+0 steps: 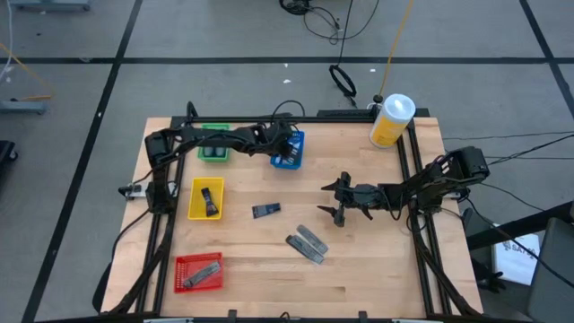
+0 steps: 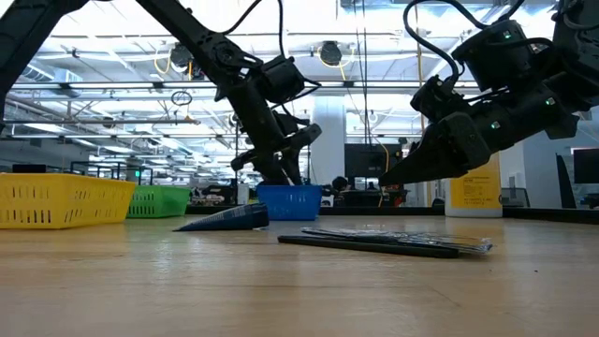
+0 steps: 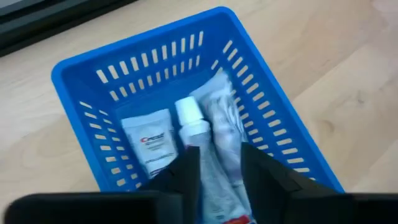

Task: Pick & Place Travel size toiletries
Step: Put the white toothpaste in the blue basket, then put the black comb in the red basket

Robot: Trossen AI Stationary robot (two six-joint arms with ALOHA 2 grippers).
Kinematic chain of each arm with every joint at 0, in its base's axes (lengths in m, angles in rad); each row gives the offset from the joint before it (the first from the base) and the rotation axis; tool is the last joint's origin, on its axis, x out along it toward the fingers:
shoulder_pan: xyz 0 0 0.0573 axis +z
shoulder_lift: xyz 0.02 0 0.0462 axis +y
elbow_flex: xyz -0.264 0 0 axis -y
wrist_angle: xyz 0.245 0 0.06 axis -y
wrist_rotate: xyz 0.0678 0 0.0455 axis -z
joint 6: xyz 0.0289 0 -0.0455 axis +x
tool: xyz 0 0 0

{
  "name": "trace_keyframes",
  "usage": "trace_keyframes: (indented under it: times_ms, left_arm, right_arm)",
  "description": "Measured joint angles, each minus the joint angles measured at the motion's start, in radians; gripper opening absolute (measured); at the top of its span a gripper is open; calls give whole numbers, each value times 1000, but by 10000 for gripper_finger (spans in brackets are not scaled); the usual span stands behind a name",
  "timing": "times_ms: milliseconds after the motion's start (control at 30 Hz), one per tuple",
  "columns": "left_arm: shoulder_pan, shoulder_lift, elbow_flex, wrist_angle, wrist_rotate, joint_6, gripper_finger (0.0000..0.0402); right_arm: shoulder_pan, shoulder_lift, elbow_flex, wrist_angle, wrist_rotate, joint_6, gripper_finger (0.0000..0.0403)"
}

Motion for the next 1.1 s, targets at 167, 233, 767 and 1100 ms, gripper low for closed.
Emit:
trace_keyframes:
  times_ms: [167, 233, 767, 1100]
  left_arm:
    - [3, -5, 0, 4, 35, 51, 168]
    - [6, -16, 0, 15, 66, 80, 186]
    - [-239, -312, -39, -13, -291, 288, 190]
    - [-446, -362, -373, 356, -630, 158, 213]
  right_arm:
    - [0, 0, 0, 1, 0, 0, 308]
    - [0, 0, 0, 2, 0, 0, 309]
    - [3, 0, 0, 2, 0, 11, 309]
    - [8, 0, 0, 9, 0, 11, 308]
